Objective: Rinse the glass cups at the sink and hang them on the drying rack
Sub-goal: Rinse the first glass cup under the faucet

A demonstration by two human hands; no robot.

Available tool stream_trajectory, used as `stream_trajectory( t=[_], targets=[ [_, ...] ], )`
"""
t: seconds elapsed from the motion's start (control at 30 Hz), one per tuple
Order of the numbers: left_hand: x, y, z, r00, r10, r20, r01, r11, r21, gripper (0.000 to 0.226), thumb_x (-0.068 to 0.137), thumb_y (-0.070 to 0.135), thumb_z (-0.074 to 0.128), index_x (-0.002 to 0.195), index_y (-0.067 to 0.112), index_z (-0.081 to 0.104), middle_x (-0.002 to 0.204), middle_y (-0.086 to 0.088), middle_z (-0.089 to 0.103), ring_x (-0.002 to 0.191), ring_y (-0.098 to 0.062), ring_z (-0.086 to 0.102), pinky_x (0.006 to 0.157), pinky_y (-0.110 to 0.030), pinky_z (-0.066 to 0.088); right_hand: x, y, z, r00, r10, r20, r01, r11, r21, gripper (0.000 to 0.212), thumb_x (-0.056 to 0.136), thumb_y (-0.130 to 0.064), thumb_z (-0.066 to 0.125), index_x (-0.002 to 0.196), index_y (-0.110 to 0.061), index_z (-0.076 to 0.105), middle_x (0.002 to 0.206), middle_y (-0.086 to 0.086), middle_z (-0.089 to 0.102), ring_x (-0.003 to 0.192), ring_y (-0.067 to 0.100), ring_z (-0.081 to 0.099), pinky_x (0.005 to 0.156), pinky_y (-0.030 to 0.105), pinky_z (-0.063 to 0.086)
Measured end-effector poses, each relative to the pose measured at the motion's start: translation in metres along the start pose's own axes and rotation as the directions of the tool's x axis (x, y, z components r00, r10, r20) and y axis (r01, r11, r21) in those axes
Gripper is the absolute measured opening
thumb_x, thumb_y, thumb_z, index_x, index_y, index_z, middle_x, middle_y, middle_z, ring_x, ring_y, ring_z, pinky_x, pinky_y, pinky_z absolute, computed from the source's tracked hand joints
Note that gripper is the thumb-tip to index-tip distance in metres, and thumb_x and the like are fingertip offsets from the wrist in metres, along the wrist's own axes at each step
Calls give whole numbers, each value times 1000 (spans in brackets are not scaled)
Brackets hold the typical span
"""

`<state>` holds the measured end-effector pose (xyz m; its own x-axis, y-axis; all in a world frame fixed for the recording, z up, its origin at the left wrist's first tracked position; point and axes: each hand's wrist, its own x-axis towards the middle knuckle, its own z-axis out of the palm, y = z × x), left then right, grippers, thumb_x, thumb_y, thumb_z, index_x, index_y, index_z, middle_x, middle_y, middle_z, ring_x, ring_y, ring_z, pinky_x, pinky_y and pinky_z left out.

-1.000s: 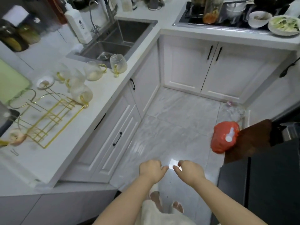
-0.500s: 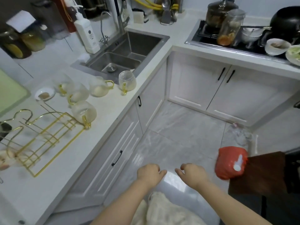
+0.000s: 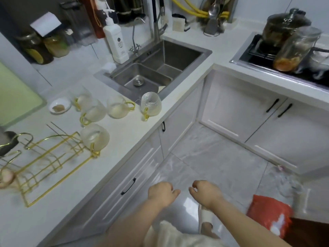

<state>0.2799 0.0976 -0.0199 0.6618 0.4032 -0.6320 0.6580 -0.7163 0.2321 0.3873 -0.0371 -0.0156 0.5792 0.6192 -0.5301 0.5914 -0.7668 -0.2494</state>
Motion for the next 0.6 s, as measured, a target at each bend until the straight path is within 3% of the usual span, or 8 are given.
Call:
stream_trajectory(
  t=[0.23, 0.6],
  targets=[
    [53, 79, -39, 997, -70, -12, 69, 995, -73, 50, 92, 56, 37, 114, 19, 62, 115, -1, 65, 108, -21, 59, 93, -32, 46, 57, 62, -69, 997, -64, -36, 63, 998, -16, 39, 92, -41, 37, 108, -14, 61, 114, 7, 65, 105, 28, 61, 83, 30, 47],
    [127, 174, -86, 994, -103, -33, 95, 979, -181, 44, 90, 53, 42, 104, 18, 65, 101, -4, 68, 96, -22, 63, 88, -34, 49, 123, 145, -142, 1000, -13, 3, 13, 1000, 12, 38, 92, -41, 38, 114, -19, 59, 117, 4, 64, 108, 24, 60, 83, 29, 47]
  ],
)
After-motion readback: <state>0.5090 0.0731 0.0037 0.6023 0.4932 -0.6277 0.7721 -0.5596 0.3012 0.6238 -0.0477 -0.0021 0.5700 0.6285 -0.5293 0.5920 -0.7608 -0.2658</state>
